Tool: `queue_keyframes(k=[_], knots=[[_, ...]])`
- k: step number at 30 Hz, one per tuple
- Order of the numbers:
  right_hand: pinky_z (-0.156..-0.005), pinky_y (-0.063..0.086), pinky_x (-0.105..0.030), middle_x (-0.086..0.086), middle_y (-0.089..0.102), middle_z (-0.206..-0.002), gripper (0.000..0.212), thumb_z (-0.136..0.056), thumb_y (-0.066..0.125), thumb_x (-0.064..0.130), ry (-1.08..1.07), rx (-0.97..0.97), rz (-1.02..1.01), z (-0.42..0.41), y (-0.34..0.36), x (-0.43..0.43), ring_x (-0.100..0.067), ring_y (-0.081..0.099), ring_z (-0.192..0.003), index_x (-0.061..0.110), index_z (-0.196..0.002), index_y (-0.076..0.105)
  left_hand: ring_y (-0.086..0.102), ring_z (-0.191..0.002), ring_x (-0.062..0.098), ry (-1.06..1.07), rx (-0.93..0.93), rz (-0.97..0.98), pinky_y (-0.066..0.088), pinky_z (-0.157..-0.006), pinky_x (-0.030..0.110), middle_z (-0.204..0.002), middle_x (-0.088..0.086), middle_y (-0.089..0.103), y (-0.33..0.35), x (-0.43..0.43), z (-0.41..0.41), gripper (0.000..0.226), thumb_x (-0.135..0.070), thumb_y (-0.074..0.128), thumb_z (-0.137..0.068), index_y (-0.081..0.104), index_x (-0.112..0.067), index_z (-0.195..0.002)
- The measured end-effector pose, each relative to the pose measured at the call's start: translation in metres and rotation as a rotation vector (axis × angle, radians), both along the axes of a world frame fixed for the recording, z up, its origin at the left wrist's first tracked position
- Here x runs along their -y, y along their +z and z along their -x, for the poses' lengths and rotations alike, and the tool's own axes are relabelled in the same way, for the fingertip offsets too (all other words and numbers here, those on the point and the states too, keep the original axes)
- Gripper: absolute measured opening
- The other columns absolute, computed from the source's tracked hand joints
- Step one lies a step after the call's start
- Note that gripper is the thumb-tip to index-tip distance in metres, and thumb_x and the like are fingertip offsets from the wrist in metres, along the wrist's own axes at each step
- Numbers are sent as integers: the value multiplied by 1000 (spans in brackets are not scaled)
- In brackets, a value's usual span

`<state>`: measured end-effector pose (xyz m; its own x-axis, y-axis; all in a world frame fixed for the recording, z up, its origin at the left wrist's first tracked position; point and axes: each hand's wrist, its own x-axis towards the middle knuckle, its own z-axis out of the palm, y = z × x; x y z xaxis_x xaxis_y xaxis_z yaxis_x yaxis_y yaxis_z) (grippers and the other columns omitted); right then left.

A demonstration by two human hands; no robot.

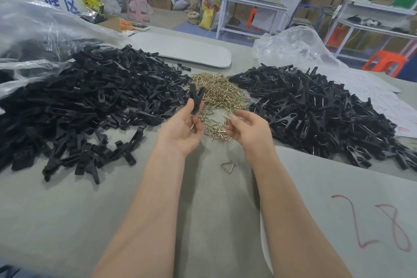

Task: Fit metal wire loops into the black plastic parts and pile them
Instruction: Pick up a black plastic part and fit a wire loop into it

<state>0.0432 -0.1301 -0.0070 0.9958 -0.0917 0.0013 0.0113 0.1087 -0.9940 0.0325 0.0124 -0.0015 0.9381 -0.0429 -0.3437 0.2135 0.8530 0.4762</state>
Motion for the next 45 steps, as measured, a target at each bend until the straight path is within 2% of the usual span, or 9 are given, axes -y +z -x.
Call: queue_keyframes(k=[6, 12, 18, 25, 30, 35, 37, 41, 45], knots=[[-61, 55, -18, -9, 62, -73, 23, -92, 53, -3, 27, -28, -89, 2, 5, -1, -11, 62, -60, -1, -114, 58, 61, -97, 15, -19, 26, 84, 56, -70, 18, -88, 14, 69, 2, 3, -1, 10, -8, 63, -87, 63, 2, -83], [-62, 54, -17, -5, 60, -73, 22, -94, 51, 0, 74, 0, -86, 4, 7, 0, -9, 60, -58, 1, -115, 58, 67, -77, 16, -85, 50, 142, 58, -69, 22, -90, 17, 69, 2, 4, -1, 15, -8, 64, -83, 63, 4, -91], [-67, 55, -22, -9, 63, -78, 15, -93, 51, -1, 30, 98, 282, 1, 2, -1, -16, 63, -67, 1, -103, 62, 53, -71, 10, -80, -11, 67, 47, -72, 20, -74, 5, 64, -1, 6, 0, 16, -22, 66, -85, 64, -6, -83], [-73, 37, -17, 1, 59, -92, 8, -89, 60, 10, -62, 326, 780, 0, -6, -1, -10, 52, -80, 17, -91, 63, 61, -80, 15, -108, 0, 156, 58, -70, 25, -82, 13, 59, 4, 7, 3, 14, -11, 63, -86, 63, 1, -80], [-64, 55, -21, 2, 60, -80, 11, -92, 53, 3, -104, 242, 481, -2, -4, 2, -6, 64, -62, 13, -97, 55, 61, -85, 16, -104, -3, 192, 58, -72, 26, -85, 12, 62, 4, 7, 3, 15, -13, 62, -88, 61, 0, -82], [-69, 56, -18, -7, 64, -79, 13, -92, 52, -3, -50, 115, 215, -3, -1, 3, -11, 68, -68, 3, -94, 63, 52, -71, 9, -59, -17, 137, 48, -71, 21, -81, 7, 63, 3, 7, 4, 14, -18, 63, -88, 63, -4, -85], [-69, 55, -17, -11, 67, -81, 8, -91, 56, -2, -59, 87, 66, -2, 4, 5, -13, 71, -72, 4, -89, 61, 56, -69, 8, 2, 45, -23, 52, -72, 18, -79, 6, 63, 2, 9, 3, 8, -12, 63, -88, 63, -4, -87], [-71, 55, -19, -9, 68, -85, 2, -90, 60, 5, -77, 37, -172, -1, 16, 15, -13, 70, -77, 6, -89, 61, 60, -73, 8, 172, 221, -1036, 52, -72, 18, -82, -5, 63, -4, 20, 0, 13, -10, 67, -86, 61, -19, -91], [-66, 50, -16, 2, 65, -77, 5, -88, 64, 11, -130, 27, -78, -1, 19, 19, -5, 58, -67, 14, -85, 64, 59, -80, 3, 223, 326, -1340, 46, -71, 12, -92, -15, 61, -9, 28, 1, 28, -7, 64, -83, 54, -27, -99]])
